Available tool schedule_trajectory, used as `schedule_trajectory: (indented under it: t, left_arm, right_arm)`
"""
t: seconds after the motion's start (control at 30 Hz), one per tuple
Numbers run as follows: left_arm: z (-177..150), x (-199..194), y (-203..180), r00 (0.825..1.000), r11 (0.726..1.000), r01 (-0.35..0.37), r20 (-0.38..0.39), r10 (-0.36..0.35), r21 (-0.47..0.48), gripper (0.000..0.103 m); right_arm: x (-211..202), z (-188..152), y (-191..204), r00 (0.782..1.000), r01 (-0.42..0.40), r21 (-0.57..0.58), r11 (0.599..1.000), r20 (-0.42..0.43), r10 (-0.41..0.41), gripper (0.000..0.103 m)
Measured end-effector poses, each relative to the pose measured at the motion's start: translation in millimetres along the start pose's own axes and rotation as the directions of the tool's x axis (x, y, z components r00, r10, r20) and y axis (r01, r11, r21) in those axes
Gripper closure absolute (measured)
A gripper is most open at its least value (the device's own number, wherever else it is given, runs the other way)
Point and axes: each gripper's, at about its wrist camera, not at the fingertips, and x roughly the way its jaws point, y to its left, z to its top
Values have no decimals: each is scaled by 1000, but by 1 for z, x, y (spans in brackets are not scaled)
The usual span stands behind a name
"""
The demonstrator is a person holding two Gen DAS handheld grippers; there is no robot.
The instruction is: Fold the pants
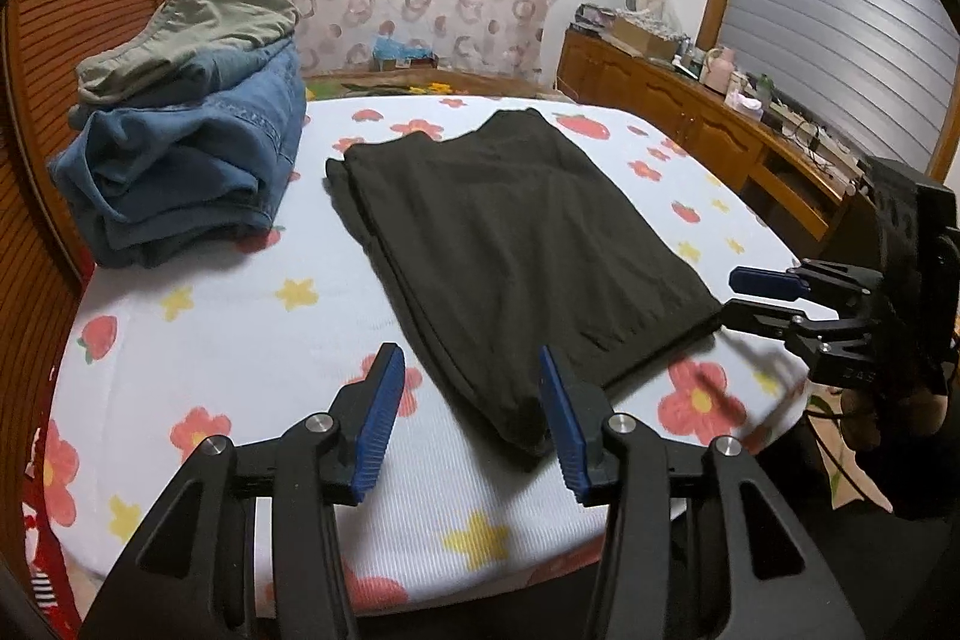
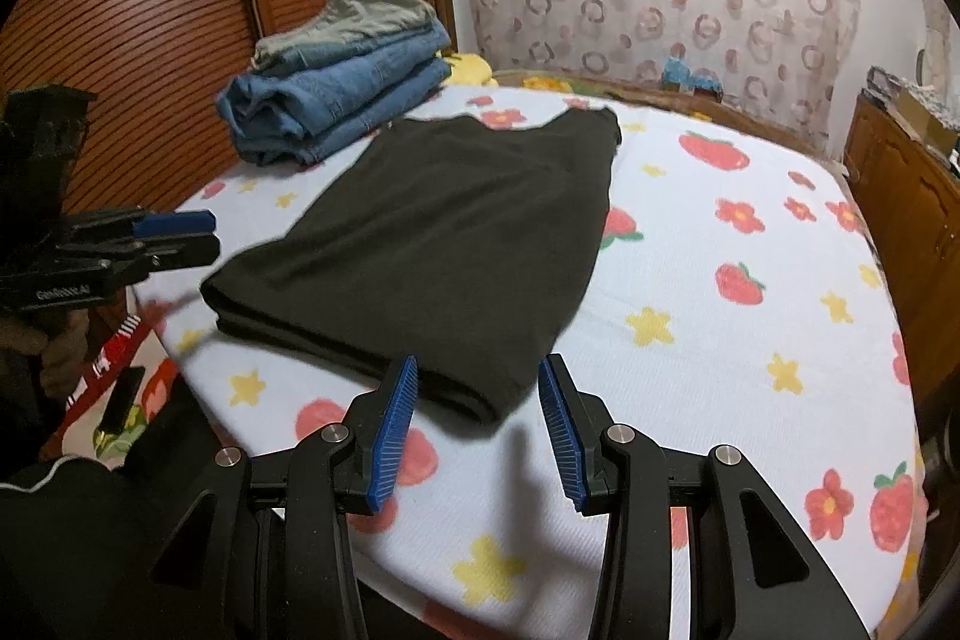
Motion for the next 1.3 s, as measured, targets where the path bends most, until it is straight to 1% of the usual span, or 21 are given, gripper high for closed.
schedule_trajectory:
  t: [0.07,0.17,0.27,0.37,0.5,0.57,0.63,0.8,0.9,1.0,1.07,1.13,1.23,1.3]
  left_arm:
    - [2,4,1,1000,1000,-1,-1,1,2,55]
    - [1,18,2,999,1000,-20,-30,20,1,55]
    - [-5,28,4,998,1000,-7,-62,7,-3,56]
    - [-13,35,4,996,1000,-7,-89,7,-7,56]
    - [-18,34,0,996,1000,-5,-89,4,-11,56]
    - [-19,33,-2,996,1000,8,-91,-9,-12,57]
    - [-20,32,-4,995,1000,28,-95,-29,-14,61]
    - [-22,30,-9,994,999,47,-97,-48,-12,67]
    - [-23,29,-11,991,997,79,-102,-81,-23,73]
    - [-24,29,-15,992,997,74,-104,-74,-10,73]
    - [-24,28,-16,992,997,77,-104,-77,-9,75]
    - [-25,28,-17,991,997,82,-102,-83,-8,80]
    - [-24,27,-19,991,996,85,-100,-84,4,85]
    - [-24,26,-19,992,996,84,-98,-83,9,86]
  right_arm:
    - [0,2,-1,1000,11,4,1000,9,-11,59]
    - [8,2,-4,1000,26,15,1000,4,-26,59]
    - [15,-1,-7,999,38,29,999,-14,-37,59]
    - [19,-3,-9,999,33,49,998,-25,-32,59]
    - [20,-4,-8,999,32,54,998,-31,-31,59]
    - [21,-5,-7,999,30,54,998,-35,-28,59]
    - [22,-5,-7,999,31,52,998,-39,-29,59]
    - [22,-6,-7,998,37,54,998,-49,-34,59]
    - [22,-5,-8,998,35,62,997,-54,-31,59]
    - [22,-6,-8,998,32,64,997,-54,-29,59]
    - [22,-6,-8,998,21,73,997,-57,-16,59]
    - [22,-7,-8,998,8,78,997,-62,-3,59]
    - [22,-8,-7,998,11,86,996,-63,-6,59]
    - [22,-9,-7,998,10,88,996,-62,-4,59]
